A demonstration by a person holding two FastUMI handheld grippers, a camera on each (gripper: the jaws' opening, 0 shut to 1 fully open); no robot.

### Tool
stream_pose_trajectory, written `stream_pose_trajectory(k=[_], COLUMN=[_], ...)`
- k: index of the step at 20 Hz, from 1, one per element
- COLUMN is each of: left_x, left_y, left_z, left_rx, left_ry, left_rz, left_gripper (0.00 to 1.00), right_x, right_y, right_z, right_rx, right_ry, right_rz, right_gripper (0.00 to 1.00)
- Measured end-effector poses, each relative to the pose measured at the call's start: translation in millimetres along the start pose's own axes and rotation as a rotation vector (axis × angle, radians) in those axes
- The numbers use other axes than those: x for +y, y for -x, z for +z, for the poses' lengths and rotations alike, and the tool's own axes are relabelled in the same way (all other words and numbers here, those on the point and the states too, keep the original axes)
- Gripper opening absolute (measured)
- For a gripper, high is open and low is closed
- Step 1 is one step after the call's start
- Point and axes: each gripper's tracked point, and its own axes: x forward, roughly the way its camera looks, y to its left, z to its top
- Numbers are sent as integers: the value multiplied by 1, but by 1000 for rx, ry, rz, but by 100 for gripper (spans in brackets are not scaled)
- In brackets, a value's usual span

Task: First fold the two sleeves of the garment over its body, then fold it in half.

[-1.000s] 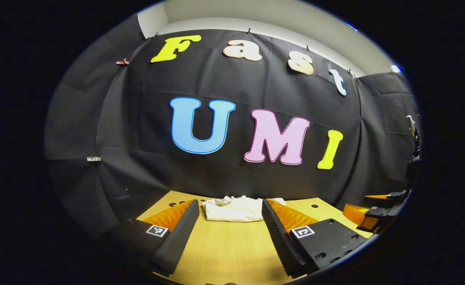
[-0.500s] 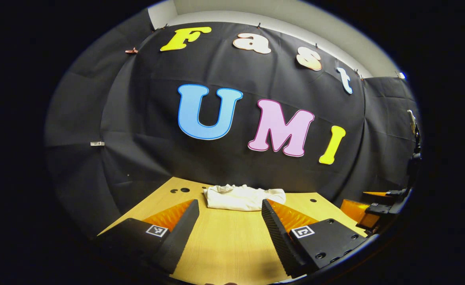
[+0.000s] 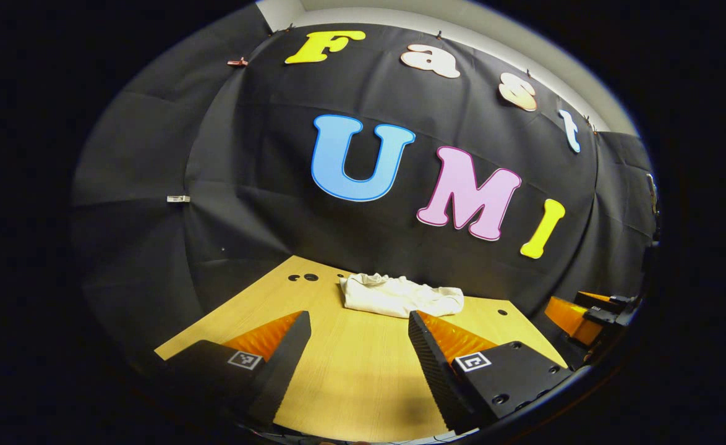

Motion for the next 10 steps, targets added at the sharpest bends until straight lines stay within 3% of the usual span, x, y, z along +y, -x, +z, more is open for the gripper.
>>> stream_pose_trajectory(k=[10], left_x=[-18], left_y=[2], left_z=[3], left_rx=[-2], left_ry=[-76], left_rz=[22], left_gripper=[98], right_x=[-9], right_y=[-9], right_z=[6], right_rx=[-8], right_ry=[-11], right_rz=[43], right_gripper=[98])
